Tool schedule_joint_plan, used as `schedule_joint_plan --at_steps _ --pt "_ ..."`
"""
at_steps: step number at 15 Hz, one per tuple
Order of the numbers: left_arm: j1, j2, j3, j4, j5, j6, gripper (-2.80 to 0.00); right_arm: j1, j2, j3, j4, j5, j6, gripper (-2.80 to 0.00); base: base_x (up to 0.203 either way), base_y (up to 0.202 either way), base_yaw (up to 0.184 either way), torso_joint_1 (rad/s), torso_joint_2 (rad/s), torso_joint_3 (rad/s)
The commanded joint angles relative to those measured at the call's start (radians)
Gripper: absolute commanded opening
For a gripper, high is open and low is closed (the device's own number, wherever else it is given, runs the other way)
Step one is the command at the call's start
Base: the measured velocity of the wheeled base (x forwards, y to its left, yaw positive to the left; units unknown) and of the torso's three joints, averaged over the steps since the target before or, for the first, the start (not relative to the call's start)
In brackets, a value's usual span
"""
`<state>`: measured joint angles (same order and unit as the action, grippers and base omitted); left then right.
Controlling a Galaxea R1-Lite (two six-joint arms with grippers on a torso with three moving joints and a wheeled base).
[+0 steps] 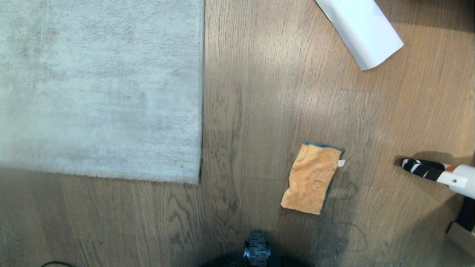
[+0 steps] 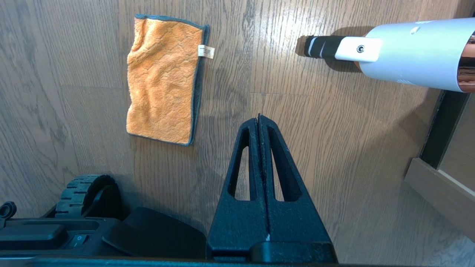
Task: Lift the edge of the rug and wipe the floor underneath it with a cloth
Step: Lift up the carpet
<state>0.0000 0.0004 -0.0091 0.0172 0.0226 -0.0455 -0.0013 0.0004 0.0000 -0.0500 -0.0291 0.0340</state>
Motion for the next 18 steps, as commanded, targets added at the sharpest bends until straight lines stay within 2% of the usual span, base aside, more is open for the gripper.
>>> schedule_joint_plan --at_steps 1,3,4,7,8,11,14,18 --pt "0.000 0.000 -0.002 -0.001 0.004 0.008 -2.80 0.001 0.001 0.000 -0.001 0.000 0.000 -2.80 0.000 0.000 0.000 0.000 0.00 0.000" --pt "0.000 0.000 -0.038 0.008 -0.003 0.043 -2.80 0.001 0.001 0.000 -0.001 0.000 0.001 -2.80 0.000 0.000 0.000 0.000 0.00 0.000" --pt "0.000 0.005 -0.082 0.055 -0.005 0.054 -2.80 0.000 0.001 0.000 -0.001 0.000 0.001 -2.80 0.000 0.000 0.000 0.000 0.00 0.000" --pt "0.000 0.012 -0.197 0.309 0.000 0.064 -2.80 0.000 0.000 0.000 -0.001 0.000 0.000 -2.80 0.000 0.000 0.000 0.000 0.00 0.000" --pt "0.000 0.029 -0.200 0.329 -0.001 0.064 -2.80 0.001 0.001 0.000 -0.001 0.000 0.001 -2.80 0.000 0.000 0.000 0.000 0.00 0.000" --pt "0.000 0.198 -0.199 0.333 -0.010 0.063 -2.80 0.001 0.000 0.000 -0.001 0.000 0.001 -2.80 0.000 0.000 0.000 0.000 0.00 0.000" --pt "-0.003 0.461 -0.207 0.321 -0.073 0.036 -2.80 0.000 0.001 0.000 -0.001 0.000 0.000 -2.80 0.000 0.000 0.000 0.000 0.00 0.000" --pt "-0.005 0.876 -0.221 0.150 -0.164 0.004 -2.80 0.001 0.001 0.000 -0.001 0.000 0.000 -2.80 0.000 0.000 0.000 0.000 0.00 0.000"
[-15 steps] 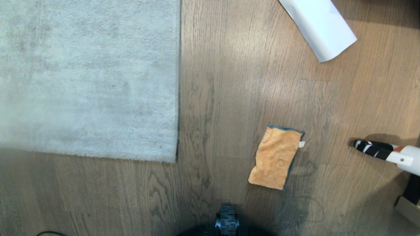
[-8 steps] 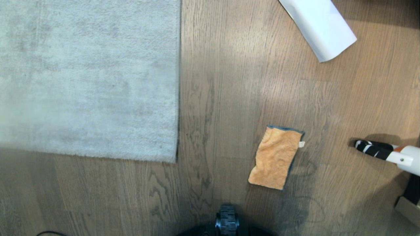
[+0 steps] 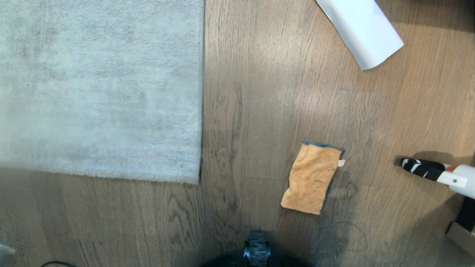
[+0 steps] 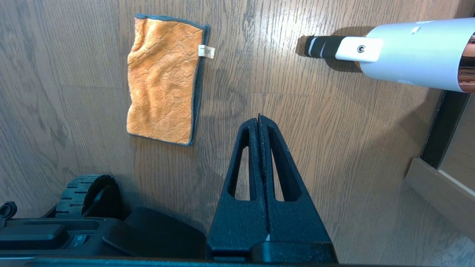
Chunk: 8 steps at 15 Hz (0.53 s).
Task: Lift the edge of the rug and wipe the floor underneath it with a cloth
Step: Lift up the carpet
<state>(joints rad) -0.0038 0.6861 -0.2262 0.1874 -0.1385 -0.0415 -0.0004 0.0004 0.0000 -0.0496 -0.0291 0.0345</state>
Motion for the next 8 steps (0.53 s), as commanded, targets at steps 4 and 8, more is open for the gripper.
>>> schedule_joint_plan --at_steps 4,8 --pt "-0.041 0.535 -0.025 -0.255 -0.032 -0.011 -2.80 -0.001 0.001 0.000 -0.001 0.000 -0.001 -2.80 0.000 0.000 0.000 0.000 0.00 0.000" --pt "-0.146 0.809 -0.025 -0.525 0.010 -0.016 -2.80 0.000 0.001 0.000 -0.001 0.000 -0.001 -2.80 0.000 0.000 0.000 0.000 0.00 0.000"
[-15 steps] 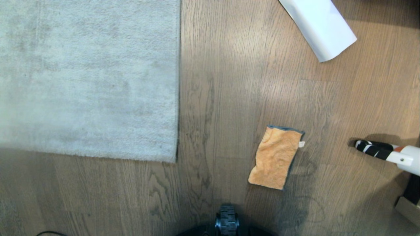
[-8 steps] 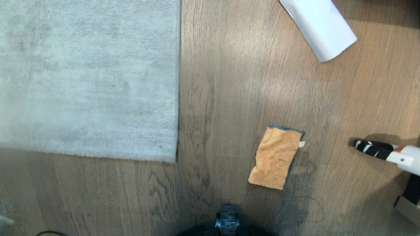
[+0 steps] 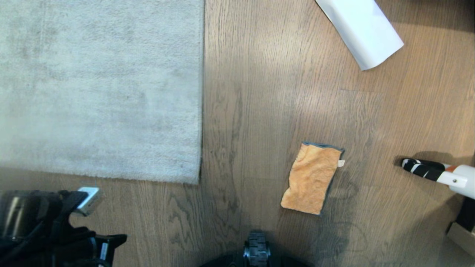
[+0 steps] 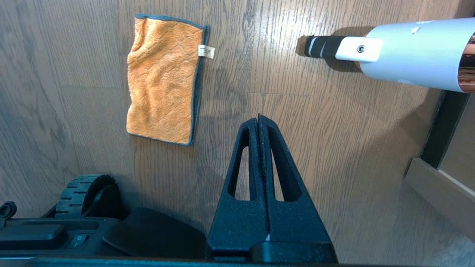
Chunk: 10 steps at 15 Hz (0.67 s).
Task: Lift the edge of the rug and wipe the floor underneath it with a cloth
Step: Lift up the carpet
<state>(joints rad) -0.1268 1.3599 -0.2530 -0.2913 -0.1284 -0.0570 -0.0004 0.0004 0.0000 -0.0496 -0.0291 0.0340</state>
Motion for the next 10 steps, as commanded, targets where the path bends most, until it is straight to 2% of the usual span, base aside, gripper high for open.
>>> schedule_joint_plan --at_steps 1,5,8,10 --pt "-0.062 0.213 0.003 -0.141 0.036 -0.005 -2.80 0.000 0.001 0.000 -0.001 0.000 0.001 -2.80 0.000 0.000 0.000 0.000 0.00 0.000" --pt "-0.267 0.465 -0.003 -0.510 0.256 -0.071 -2.80 0.000 0.000 0.000 -0.001 0.000 0.000 -2.80 0.000 0.000 0.000 0.000 0.00 0.000" --pt "-0.337 0.556 -0.051 -0.557 0.365 -0.086 -2.80 0.000 0.001 0.000 -0.001 0.000 0.001 -2.80 0.000 0.000 0.000 0.000 0.00 0.000" --pt "-0.362 0.598 -0.086 -0.559 0.413 -0.086 -2.80 0.000 0.001 0.000 -0.001 0.000 0.000 -2.80 0.000 0.000 0.000 0.000 0.00 0.000"
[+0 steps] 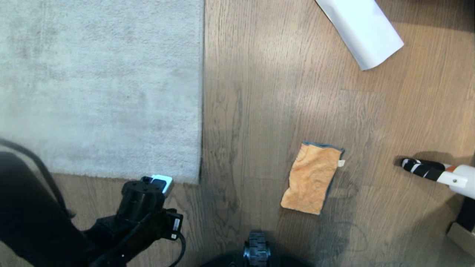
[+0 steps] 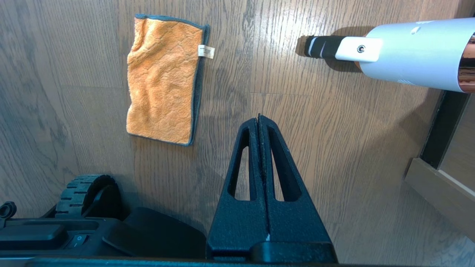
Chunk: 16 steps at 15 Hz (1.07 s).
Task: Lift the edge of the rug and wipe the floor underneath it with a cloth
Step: Lift up the carpet
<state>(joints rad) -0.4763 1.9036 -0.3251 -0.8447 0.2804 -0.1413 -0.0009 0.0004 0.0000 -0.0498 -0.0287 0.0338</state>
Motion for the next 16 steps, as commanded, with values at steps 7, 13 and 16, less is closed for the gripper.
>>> schedule_joint_plan --at_steps 7,13,16 --pt "-0.012 0.169 -0.109 -0.007 0.165 0.047 -2.80 0.000 0.000 0.000 -0.001 0.000 0.000 -2.80 0.000 0.000 0.000 0.000 0.00 0.000" --pt "0.028 0.222 -0.230 -0.008 0.210 0.117 -2.80 -0.001 0.001 0.000 -0.001 0.000 0.001 -2.80 0.000 0.000 0.000 0.000 0.00 0.000" --pt "0.030 0.222 -0.268 -0.008 0.210 0.120 -2.80 0.001 0.000 0.000 -0.001 0.000 0.000 -2.80 0.000 0.000 0.000 0.000 0.00 0.000"
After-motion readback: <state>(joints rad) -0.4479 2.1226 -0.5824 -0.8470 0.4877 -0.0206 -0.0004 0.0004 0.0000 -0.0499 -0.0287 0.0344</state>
